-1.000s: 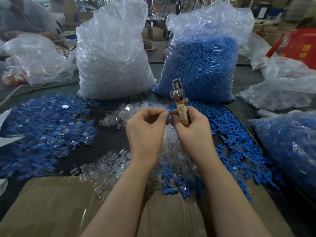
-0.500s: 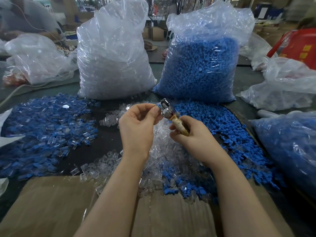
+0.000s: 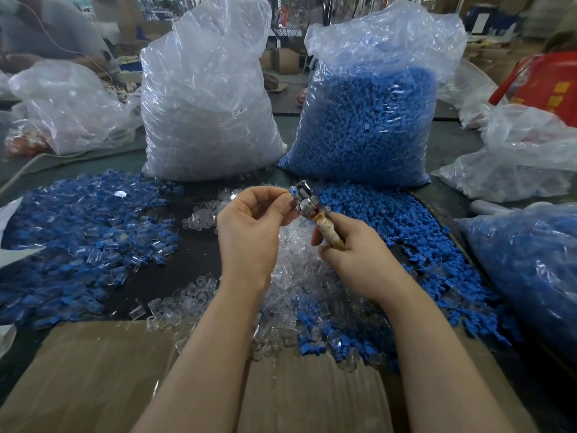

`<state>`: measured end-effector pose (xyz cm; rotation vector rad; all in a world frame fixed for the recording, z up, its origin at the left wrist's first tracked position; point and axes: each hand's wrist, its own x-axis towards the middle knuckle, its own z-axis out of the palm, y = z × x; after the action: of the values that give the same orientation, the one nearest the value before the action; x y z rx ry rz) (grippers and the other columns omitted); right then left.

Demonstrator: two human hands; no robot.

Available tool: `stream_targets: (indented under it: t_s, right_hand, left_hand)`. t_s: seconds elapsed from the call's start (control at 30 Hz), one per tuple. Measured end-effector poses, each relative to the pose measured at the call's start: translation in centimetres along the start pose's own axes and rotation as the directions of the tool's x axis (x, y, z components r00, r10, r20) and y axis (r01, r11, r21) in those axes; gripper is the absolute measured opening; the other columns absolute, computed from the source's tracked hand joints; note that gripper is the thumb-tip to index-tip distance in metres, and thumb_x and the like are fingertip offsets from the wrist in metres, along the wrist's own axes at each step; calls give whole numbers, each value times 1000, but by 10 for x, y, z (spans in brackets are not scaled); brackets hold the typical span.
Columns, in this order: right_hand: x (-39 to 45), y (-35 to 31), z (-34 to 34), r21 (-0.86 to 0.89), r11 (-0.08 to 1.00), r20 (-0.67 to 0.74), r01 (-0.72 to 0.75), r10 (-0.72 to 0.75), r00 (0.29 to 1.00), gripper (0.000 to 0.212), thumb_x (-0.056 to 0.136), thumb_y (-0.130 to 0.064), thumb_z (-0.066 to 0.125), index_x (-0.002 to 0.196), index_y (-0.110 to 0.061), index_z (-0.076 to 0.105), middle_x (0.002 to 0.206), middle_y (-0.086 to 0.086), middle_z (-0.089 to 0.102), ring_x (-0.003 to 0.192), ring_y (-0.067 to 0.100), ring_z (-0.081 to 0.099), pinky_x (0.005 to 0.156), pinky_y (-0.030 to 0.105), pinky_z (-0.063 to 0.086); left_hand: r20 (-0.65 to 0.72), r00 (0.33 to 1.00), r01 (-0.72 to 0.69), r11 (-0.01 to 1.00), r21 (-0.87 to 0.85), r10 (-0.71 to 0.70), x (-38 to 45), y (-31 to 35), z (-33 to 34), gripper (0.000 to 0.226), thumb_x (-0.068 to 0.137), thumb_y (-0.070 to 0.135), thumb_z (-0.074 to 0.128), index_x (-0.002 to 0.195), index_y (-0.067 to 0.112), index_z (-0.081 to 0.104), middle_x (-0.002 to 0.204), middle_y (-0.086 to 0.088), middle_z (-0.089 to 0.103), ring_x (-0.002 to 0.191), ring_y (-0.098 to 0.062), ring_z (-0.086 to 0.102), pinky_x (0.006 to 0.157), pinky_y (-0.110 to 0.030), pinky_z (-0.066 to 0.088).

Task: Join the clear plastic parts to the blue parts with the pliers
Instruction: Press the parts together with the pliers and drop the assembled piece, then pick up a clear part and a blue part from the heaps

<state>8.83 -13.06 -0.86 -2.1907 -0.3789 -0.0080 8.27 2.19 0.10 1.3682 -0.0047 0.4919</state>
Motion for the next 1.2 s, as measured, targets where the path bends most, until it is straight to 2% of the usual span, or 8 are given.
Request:
stream_targets:
  t_s: [0.27, 0.47, 0.6, 0.73, 0.83, 0.93, 1.03, 1.2]
  right_hand:
    - [0, 3, 2, -29, 1000, -39, -5, 4, 999, 12, 79, -8, 55, 80, -20, 57, 58, -15, 54, 48, 6, 41, 52, 32, 35]
    - [1, 1, 3, -25, 1000, -31, -6, 5, 999, 13, 80, -11, 56, 79, -23, 56, 58, -15, 55, 48, 5, 43, 51, 30, 35]
    - [3, 0, 4, -82, 997, -73, -11, 5, 997, 3, 83, -15, 58, 83, -18, 58, 65, -2, 58, 58, 18, 50, 57, 40, 44]
    - [2, 7, -2, -84, 994, -184, -70, 53, 981, 8, 89, -23, 57, 82, -18, 58, 69, 2, 61, 62, 21, 54, 61, 43, 48]
    - [4, 17, -11, -99, 987, -279, -126, 94, 956, 11, 92, -28, 56, 83, -22, 57, 69, -2, 59, 62, 18, 53, 59, 40, 45]
    - [5, 25, -17, -154, 966, -299, -206, 153, 942, 9, 94, -32, 54, 86, -28, 54, 75, -8, 60, 69, 16, 55, 58, 34, 42]
    - [5, 31, -20, -231, 920, -349, -317, 226, 909, 8, 94, -32, 52, 87, -28, 53, 74, -7, 59, 67, 17, 54, 55, 32, 39]
    - [3, 38, -23, -345, 805, -458, -482, 304, 835, 13, 93, -26, 53, 80, -22, 49, 71, 0, 54, 60, 18, 48, 48, 28, 29]
  left_hand:
    - [-5, 1000, 18, 1000, 1, -18, 0, -1, 1, 14, 87, -1, 68, 82, 12, 70, 70, 4, 73, 66, -6, 67, 64, -16, 53]
    - [-16, 998, 52, 999, 5, -52, 1, 1, 1, 11, 88, 1, 68, 84, 12, 71, 71, 3, 73, 65, -6, 67, 64, -17, 54]
    - [-44, 976, 207, 974, -90, -212, 4, 0, -5, 4, 88, 6, 69, 91, 8, 71, 76, -1, 75, 69, -8, 70, 63, -18, 55]
    - [-251, 841, 354, 839, -413, -479, 16, -1, -29, 7, 91, 7, 64, 97, 5, 67, 85, -8, 76, 74, -13, 74, 63, -19, 58]
    - [-380, 738, 285, 768, -573, -557, 26, 1, -50, 3, 92, 7, 63, 93, 4, 65, 91, -9, 75, 72, -11, 75, 67, -20, 59]
    - [-470, 660, 175, 728, -662, -586, 33, 3, -72, 3, 94, 7, 61, 92, 5, 61, 90, -7, 73, 68, -9, 74, 71, -22, 60]
    - [-458, 622, 95, 642, -761, -635, 35, 4, -92, 5, 96, 6, 58, 94, 4, 62, 87, -4, 71, 65, -7, 72, 59, -17, 56]
    - [-426, 624, 9, 551, -834, -655, 36, 1, -106, 16, 97, 5, 55, 111, 4, 63, 99, -5, 70, 84, -11, 70, 56, -18, 56]
